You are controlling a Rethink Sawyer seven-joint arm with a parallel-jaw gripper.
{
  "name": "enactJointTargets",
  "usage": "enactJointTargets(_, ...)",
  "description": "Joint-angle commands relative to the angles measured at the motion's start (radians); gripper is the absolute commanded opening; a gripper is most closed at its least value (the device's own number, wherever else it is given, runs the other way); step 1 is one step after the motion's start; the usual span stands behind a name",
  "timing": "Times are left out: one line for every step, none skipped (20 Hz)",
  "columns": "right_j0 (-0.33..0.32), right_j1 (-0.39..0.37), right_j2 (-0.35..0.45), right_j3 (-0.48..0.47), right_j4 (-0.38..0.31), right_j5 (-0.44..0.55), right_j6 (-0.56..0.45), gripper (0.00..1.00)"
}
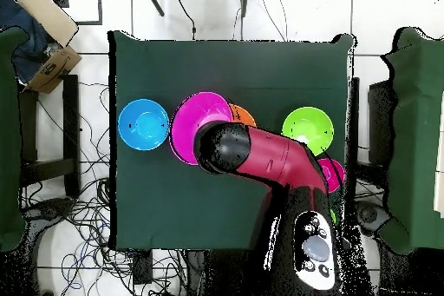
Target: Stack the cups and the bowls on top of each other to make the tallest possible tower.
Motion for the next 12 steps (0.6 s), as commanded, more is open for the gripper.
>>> enactJointTargets(-0.033, 0.058, 0.105, -0.032, -0.018, 0.077, -0.005, 0.0)
enactJointTargets(-0.036, 0.056, 0.108, -0.029, -0.018, 0.076, -0.008, 0.0)
enactJointTargets(-0.04, 0.056, 0.11, -0.027, -0.017, 0.074, -0.009, 0.0)
enactJointTargets(-0.044, 0.056, 0.111, -0.027, -0.018, 0.074, -0.01, 0.0)
enactJointTargets(-0.049, 0.057, 0.113, -0.028, -0.019, 0.075, -0.015, 0.0)
enactJointTargets(-0.054, 0.058, 0.115, -0.029, -0.021, 0.076, -0.02, 0.0)
enactJointTargets(-0.06, 0.058, 0.117, -0.03, -0.022, 0.078, -0.024, 0.0)
enactJointTargets(-0.065, 0.06, 0.12, -0.032, -0.023, 0.081, -0.028, 0.0)
enactJointTargets(-0.071, 0.058, 0.122, -0.032, -0.024, 0.084, -0.032, 0.0)
enactJointTargets(-0.075, 0.056, 0.125, -0.031, -0.025, 0.087, -0.035, 0.0)
enactJointTargets(-0.081, 0.055, 0.129, -0.03, -0.028, 0.087, -0.043, 0.0)
enactJointTargets(-0.084, 0.056, 0.13, -0.034, -0.031, 0.091, -0.044, 0.0)
